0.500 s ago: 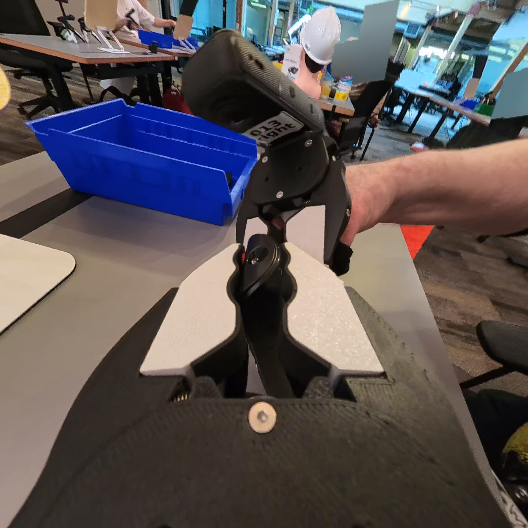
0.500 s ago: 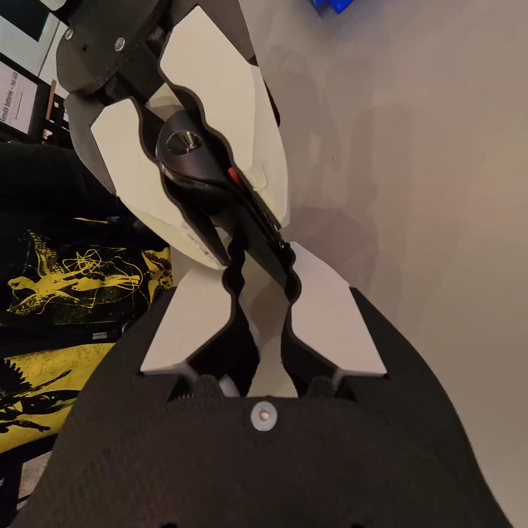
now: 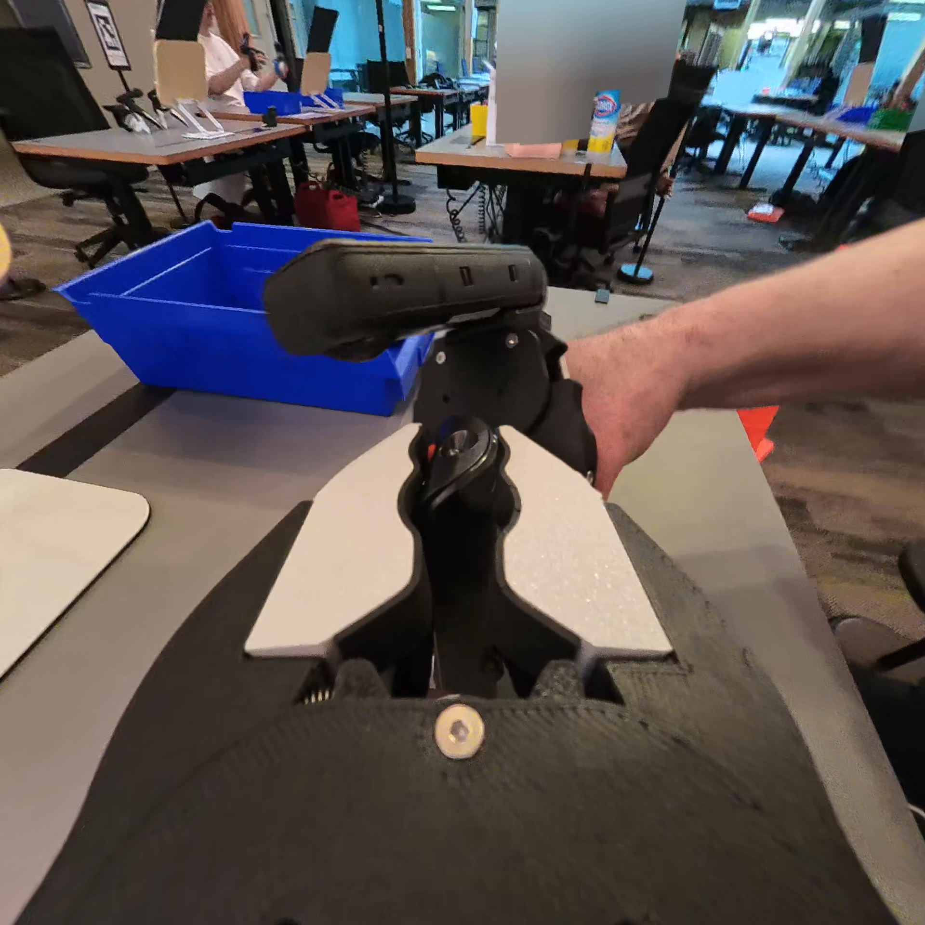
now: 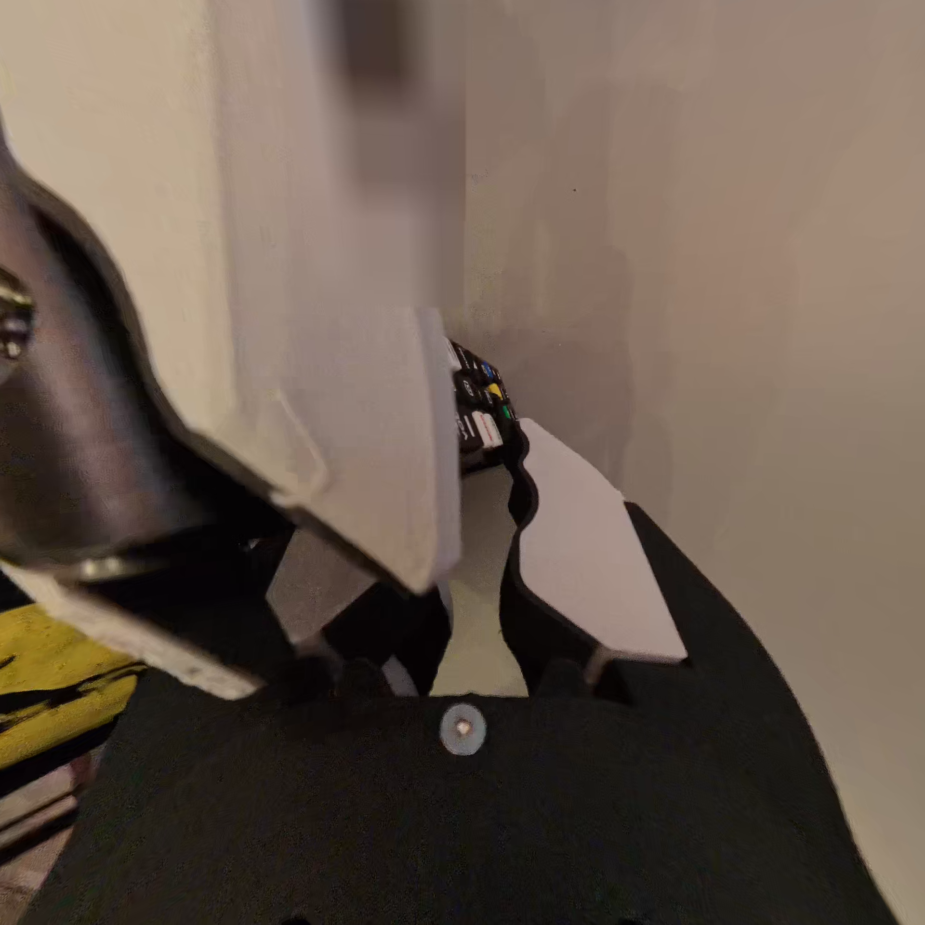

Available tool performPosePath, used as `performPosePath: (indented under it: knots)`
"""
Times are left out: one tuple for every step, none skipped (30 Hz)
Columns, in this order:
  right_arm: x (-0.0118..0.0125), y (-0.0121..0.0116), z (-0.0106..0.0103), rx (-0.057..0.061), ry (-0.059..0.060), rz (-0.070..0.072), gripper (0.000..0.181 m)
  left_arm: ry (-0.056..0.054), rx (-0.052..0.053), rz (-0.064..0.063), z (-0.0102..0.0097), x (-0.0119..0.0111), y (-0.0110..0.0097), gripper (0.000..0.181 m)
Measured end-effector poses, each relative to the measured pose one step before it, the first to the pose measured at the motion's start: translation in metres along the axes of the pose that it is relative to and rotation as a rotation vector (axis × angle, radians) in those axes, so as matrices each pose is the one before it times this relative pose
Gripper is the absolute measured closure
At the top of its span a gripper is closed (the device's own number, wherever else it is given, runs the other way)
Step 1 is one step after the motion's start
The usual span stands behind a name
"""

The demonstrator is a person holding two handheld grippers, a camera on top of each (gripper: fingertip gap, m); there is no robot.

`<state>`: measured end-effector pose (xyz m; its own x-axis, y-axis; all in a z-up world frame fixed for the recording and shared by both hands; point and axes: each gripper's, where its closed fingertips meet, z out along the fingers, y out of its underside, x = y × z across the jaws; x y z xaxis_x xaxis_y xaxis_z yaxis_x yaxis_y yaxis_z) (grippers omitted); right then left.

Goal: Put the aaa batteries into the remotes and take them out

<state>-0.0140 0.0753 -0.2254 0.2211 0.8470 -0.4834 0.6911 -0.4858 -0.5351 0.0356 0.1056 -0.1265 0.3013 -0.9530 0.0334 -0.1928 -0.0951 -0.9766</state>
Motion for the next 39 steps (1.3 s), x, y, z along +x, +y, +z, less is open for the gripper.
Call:
performPosePath:
  knots:
    - [0.00047, -0.00205, -0.00004, 0.0344, -0.0066, 0.0093, 0.146, 0.0135, 0.0072, -0.0173, -0.00172, -0.00178, 0.00007, 0.157]
    - [-0.00011, -0.00168, 0.00019, 0.0209, 0.0172, -0.0174, 0.145, 0.0082, 0.0071, -0.0233, -0.00303, -0.00237, 0.00073, 0.157]
    - [0.00011, -0.00060, -0.00015, 0.0077, 0.0206, -0.0184, 0.146, -0.0156, 0.0141, -0.0387, -0.00254, -0.00646, 0.00177, 0.157]
    - [0.00128, -0.00066, -0.00042, 0.0189, -0.0011, -0.0041, 0.146, -0.0059, 0.0143, -0.0332, -0.00187, -0.00567, 0.00131, 0.157]
    - [0.00307, -0.00267, -0.00158, 0.0432, -0.0057, 0.0057, 0.145, -0.0036, 0.0036, -0.0117, -0.00195, -0.00468, 0.00051, 0.157]
    - [0.00341, -0.00429, -0.00257, 0.0569, 0.0017, 0.0026, 0.143, -0.0040, 0.0066, -0.0059, -0.00152, -0.00335, -0.00010, 0.157]
    - [0.00035, -0.00513, -0.00271, 0.0549, -0.0148, 0.0118, 0.141, 0.0074, 0.0103, -0.0227, 0.00002, -0.00146, -0.00017, 0.157]
    - [-0.00128, -0.00525, -0.00206, 0.0450, -0.0155, 0.0093, 0.144, 0.0006, 0.0035, -0.0111, 0.00052, -0.00190, 0.00021, 0.157]
    - [-0.00036, -0.00337, -0.00118, 0.0295, 0.0064, -0.0098, 0.145, -0.0004, 0.0034, -0.0053, -0.00028, -0.00173, 0.00015, 0.158]
    - [0.00032, -0.00216, -0.00089, 0.0277, 0.0099, -0.0130, 0.145, 0.0142, 0.0044, -0.0142, -0.00086, -0.00010, 0.00021, 0.158]
    - [-0.00046, -0.00274, -0.00106, 0.0409, -0.0072, 0.0049, 0.146, 0.0056, 0.0014, -0.0143, -0.00122, -0.00143, 0.00085, 0.158]
    - [-0.00025, -0.00346, -0.00147, 0.0496, -0.0108, 0.0078, 0.146, 0.0001, 0.0004, -0.0115, -0.00120, -0.00200, 0.00100, 0.158]
    - [0.00012, -0.00173, -0.00098, 0.0399, -0.0064, -0.0002, 0.147, 0.0128, -0.0027, -0.0122, -0.00097, 0.00011, 0.00077, 0.158]
    - [-0.00028, 0.00008, -0.00017, 0.0256, -0.0130, 0.0114, 0.148, 0.0082, -0.0063, -0.0065, -0.00050, 0.00003, 0.00105, 0.158]
    - [-0.00026, -0.00049, 0.00008, 0.0250, -0.0123, 0.0162, 0.149, 0.0019, 0.0073, 0.0009, -0.00026, 0.00014, -0.00011, 0.158]
    - [-0.00037, -0.00067, 0.00002, 0.0200, -0.0074, -0.0006, 0.151, 0.0152, 0.0050, -0.0047, -0.00001, 0.00178, -0.00034, 0.158]
    - [-0.00078, 0.00022, -0.00005, 0.0060, -0.0101, -0.0067, 0.151, 0.0199, -0.0117, -0.0017, -0.00007, 0.00231, 0.00067, 0.158]
    - [-0.00086, 0.00035, -0.00030, -0.0017, -0.0139, -0.0038, 0.152, 0.0186, -0.0135, -0.0021, -0.00010, 0.00205, 0.00065, 0.157]
    - [-0.00086, 0.00014, -0.00036, -0.0043, -0.0111, -0.0119, 0.152, 0.0265, -0.0137, -0.0104, -0.00006, 0.00253, 0.00124, 0.156]
    - [-0.00123, 0.00043, -0.00039, -0.0074, -0.0143, -0.0116, 0.153, 0.0238, -0.0170, -0.0015, -0.00023, 0.00193, 0.00271, 0.156]
    - [-0.00123, 0.00081, -0.00043, -0.0062, -0.0201, -0.0030, 0.154, 0.0089, -0.0216, 0.0045, -0.00005, 0.00038, 0.00390, 0.153]
    - [-0.00008, 0.00069, -0.00080, 0.0001, -0.0112, -0.0125, 0.155, -0.0036, -0.0265, -0.0002, -0.00014, -0.00128, 0.00348, 0.146]
    - [0.00067, -0.00040, -0.00148, 0.0105, 0.0023, -0.0206, 0.157, -0.0047, -0.0136, 0.0073, -0.00124, -0.00092, 0.00102, 0.145]
    - [-0.00055, -0.00116, -0.00168, 0.0139, -0.0060, -0.0084, 0.157, -0.0002, -0.0046, 0.0074, -0.00157, 0.00001, -0.00002, 0.151]
    - [-0.00114, -0.00071, -0.00107, 0.0121, -0.0132, 0.0017, 0.158, 0.0000, -0.0055, 0.0041, -0.00077, -0.00024, 0.00038, 0.153]
    - [0.00034, 0.00002, -0.00048, 0.0077, -0.0048, 0.0030, 0.158, -0.0048, -0.0101, -0.0046, 0.00049, -0.00112, 0.00142, 0.154]
    - [0.00091, 0.00088, 0.00015, 0.0027, -0.0034, 0.0034, 0.158, 0.0051, -0.0074, -0.0068, 0.00100, 0.00097, 0.00117, 0.155]
    - [0.00085, 0.00006, 0.00011, 0.0081, -0.0045, 0.0074, 0.157, -0.0131, 0.0111, 0.0047, 0.00052, -0.00057, -0.00180, 0.156]
    - [0.00191, -0.00213, -0.00054, 0.0189, 0.0048, 0.0106, 0.156, -0.0181, 0.0054, -0.0014, 0.00016, -0.00155, -0.00163, 0.156]
    - [0.00156, -0.00219, -0.00088, 0.0125, 0.0065, 0.0102, 0.155, 0.0031, -0.0061, 0.0031, -0.00009, 0.00110, -0.00020, 0.156]
    - [0.00033, -0.00184, -0.00057, 0.0047, 0.0045, 0.0093, 0.155, 0.0015, -0.0026, 0.0050, -0.00089, 0.00088, -0.00058, 0.157]
    - [0.00068, -0.00239, -0.00006, 0.0067, 0.0147, 0.0059, 0.154, -0.0097, 0.0008, 0.0061, -0.00048, -0.00058, -0.00052, 0.157]
    - [-0.00033, -0.00236, 0.00032, 0.0047, 0.0104, 0.0038, 0.148, -0.0012, -0.0021, 0.0034, 0.00026, 0.00037, 0.00006, 0.157]
    - [-0.00179, -0.00174, 0.00090, 0.0008, 0.0002, 0.0095, 0.149, -0.0023, -0.0015, 0.0069, 0.00024, 0.00071, -0.00002, 0.157]
    - [-0.00083, -0.00154, 0.00125, 0.0013, 0.0105, 0.0104, 0.152, -0.0125, -0.0048, 0.0172, 0.00057, 0.00027, -0.00010, 0.157]
    - [-0.00082, -0.00062, 0.00158, -0.0040, 0.0122, 0.0096, 0.152, 0.0002, -0.0061, 0.0097, 0.00059, 0.00212, -0.00019, 0.157]
    - [-0.00070, 0.00000, 0.00119, -0.0079, 0.0093, 0.0131, 0.150, -0.0015, -0.0039, 0.0038, 0.00048, 0.00103, -0.00020, 0.157]
    - [-0.00016, -0.00066, 0.00018, 0.0027, 0.0094, 0.0130, 0.151, -0.0049, -0.0005, -0.0013, -0.00011, -0.00083, -0.00009, 0.157]
    - [0.00013, 0.00004, -0.00007, 0.0050, 0.0033, 0.0200, 0.151, 0.0078, 0.0036, -0.0088, -0.00007, 0.00073, -0.00006, 0.157]
